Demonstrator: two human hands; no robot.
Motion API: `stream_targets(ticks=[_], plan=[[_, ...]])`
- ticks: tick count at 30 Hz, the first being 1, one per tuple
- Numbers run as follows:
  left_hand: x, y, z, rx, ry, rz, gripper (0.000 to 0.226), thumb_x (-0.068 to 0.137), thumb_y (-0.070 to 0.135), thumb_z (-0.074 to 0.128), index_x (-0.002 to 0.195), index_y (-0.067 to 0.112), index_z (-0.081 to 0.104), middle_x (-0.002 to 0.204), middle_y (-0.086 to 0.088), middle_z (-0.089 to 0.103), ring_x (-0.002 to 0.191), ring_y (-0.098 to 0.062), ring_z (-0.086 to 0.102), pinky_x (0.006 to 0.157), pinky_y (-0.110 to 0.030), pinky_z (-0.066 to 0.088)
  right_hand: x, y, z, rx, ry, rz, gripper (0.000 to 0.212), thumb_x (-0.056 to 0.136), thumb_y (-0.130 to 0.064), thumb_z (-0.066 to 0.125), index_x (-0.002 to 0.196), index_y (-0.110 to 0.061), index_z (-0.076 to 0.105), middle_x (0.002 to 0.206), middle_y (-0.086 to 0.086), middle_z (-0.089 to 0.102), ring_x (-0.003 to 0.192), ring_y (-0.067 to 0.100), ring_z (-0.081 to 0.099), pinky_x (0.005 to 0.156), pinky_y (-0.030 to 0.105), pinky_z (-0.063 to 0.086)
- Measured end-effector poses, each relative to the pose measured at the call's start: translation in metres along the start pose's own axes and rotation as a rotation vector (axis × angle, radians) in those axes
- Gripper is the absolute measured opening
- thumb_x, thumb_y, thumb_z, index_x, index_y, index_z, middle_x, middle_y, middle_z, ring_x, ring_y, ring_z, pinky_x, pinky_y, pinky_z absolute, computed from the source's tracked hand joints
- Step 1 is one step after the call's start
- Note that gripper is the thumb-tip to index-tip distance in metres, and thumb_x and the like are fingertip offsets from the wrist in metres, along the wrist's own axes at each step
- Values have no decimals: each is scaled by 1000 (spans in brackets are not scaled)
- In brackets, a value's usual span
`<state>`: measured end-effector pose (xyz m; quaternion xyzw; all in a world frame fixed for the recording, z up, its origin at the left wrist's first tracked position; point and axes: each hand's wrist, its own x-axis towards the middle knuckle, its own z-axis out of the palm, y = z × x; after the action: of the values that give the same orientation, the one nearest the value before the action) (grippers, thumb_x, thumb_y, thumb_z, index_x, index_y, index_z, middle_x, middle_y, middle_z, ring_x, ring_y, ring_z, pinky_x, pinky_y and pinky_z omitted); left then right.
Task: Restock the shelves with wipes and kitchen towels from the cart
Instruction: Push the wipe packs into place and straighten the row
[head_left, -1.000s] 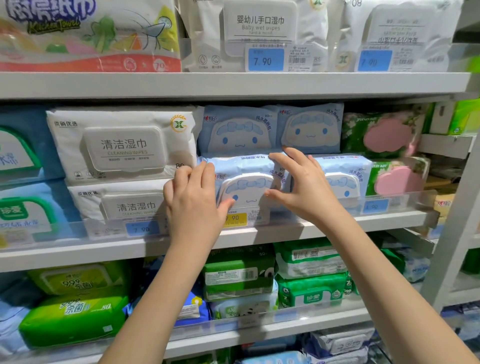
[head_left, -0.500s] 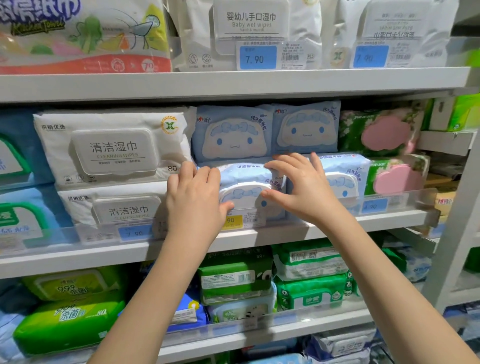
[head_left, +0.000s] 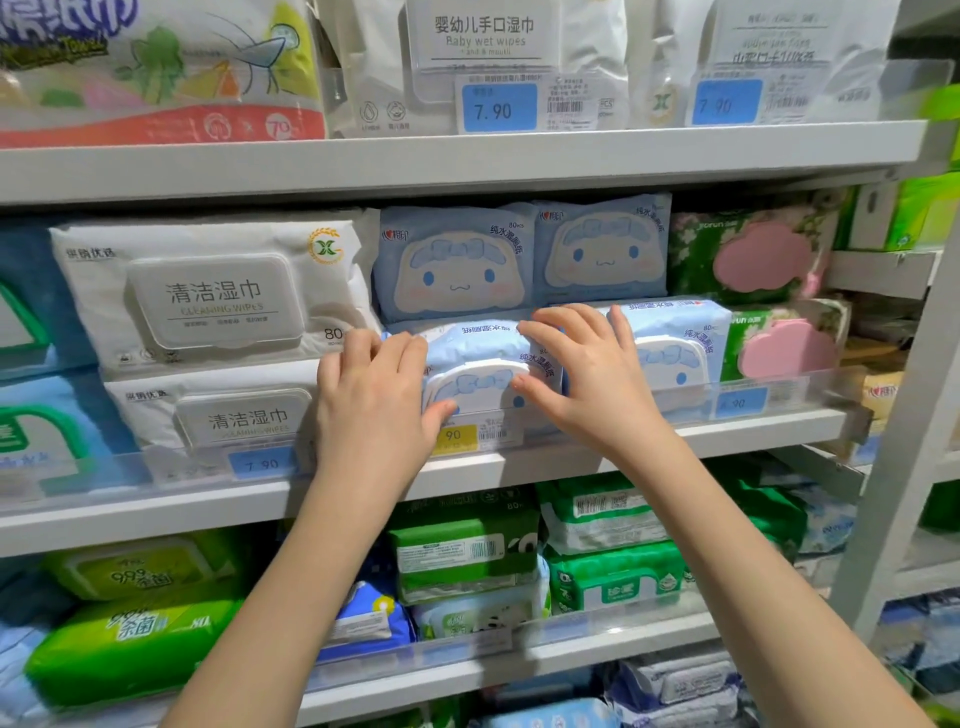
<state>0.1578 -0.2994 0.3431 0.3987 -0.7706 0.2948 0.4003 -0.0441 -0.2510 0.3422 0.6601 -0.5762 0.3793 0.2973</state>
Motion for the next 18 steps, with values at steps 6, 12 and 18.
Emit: stream_targets(ticks=[6,12,18], plan=[[-5,1,1,-13,-13,-26,62,67,38,80,118,8,60,117,-5,63,98,-26,39,79,-38,24,-9,-6,6,-98,3,16,52,85,-43,49,128,-15,57,130,4,57,128,28,46,107,61,24],[-15,-3,-3,-86,-85,-8,69,77,33,73,137,11,47,140,-4,49,118,-27,39,95,-38,21,-20,-13,10,-121,0,65,61,83,-39,52,139,-13,47,148,8,42,137,33,36,109,60,20],[-29,-9,-8,-201,-94,10,67,78,31,68,137,6,48,144,-9,46,127,-29,41,104,-38,22,-41,-31,15,-108,-1,105,66,87,-38,55,146,-14,36,155,5,32,144,29,23,112,60,13]])
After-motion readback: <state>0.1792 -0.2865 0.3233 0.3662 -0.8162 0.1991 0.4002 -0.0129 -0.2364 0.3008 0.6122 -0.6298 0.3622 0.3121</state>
